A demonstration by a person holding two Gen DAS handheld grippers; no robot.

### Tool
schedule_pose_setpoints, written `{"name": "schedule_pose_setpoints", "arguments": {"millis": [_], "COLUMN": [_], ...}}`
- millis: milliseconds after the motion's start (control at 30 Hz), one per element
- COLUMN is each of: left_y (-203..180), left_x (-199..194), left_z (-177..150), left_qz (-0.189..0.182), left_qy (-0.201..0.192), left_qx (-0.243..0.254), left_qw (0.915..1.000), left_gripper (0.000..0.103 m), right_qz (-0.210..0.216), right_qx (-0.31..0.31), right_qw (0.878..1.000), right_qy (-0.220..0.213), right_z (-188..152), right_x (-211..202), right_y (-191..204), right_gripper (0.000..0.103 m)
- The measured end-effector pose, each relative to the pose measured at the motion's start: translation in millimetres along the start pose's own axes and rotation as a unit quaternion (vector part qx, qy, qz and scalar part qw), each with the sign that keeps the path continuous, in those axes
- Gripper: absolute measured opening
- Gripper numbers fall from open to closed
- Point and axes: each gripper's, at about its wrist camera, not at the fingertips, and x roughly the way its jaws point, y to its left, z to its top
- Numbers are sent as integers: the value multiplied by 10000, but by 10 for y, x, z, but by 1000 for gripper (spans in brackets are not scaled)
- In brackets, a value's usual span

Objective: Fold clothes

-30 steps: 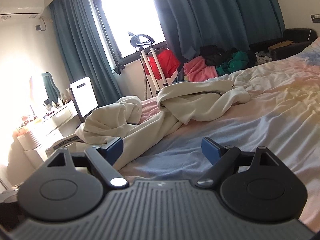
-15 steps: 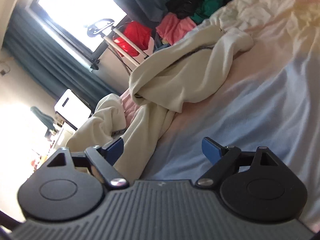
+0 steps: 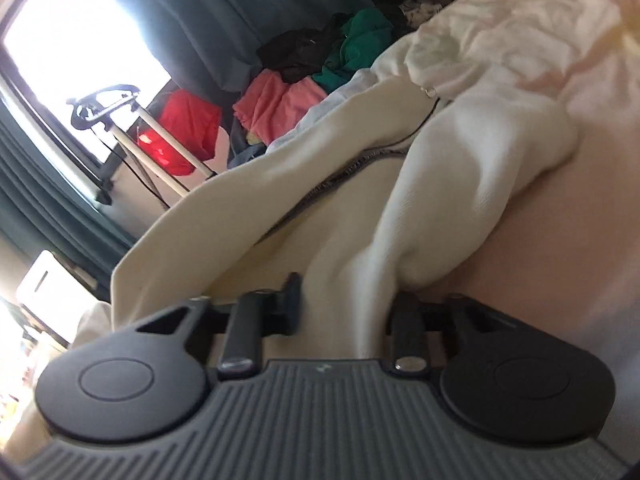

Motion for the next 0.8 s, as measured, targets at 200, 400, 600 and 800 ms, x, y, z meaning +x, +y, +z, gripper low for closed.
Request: {"name": "schedule_pose_setpoints", "arguments": {"millis": [200,400,600,800], "left_y": [91,186,414,742], "left_x": [40,-29,-221,-535], "left_z": [52,148,263,228], "left_qz": [-122,-353,-653,-774], "left_qy": [66,151,250,397], "left_qx": [-164,-584,-1586,-3037], "left_qw": [9998,9976,9849,9488], "left_gripper": [103,103,102,103], "right_qz": [-225,-399,-1058,-1226], "right_qx": [-527,22,737,852], "right_qw": [9944,9848,9838,9856], "right_qy": [-884,-1691,-1245,-793], "right_z": [551,1189,794,370], "right_x": [-602,-1828,-2454,-2527], "right_y": [96,-485,-1531,-1814], "right_gripper": [13,13,13,15]}}
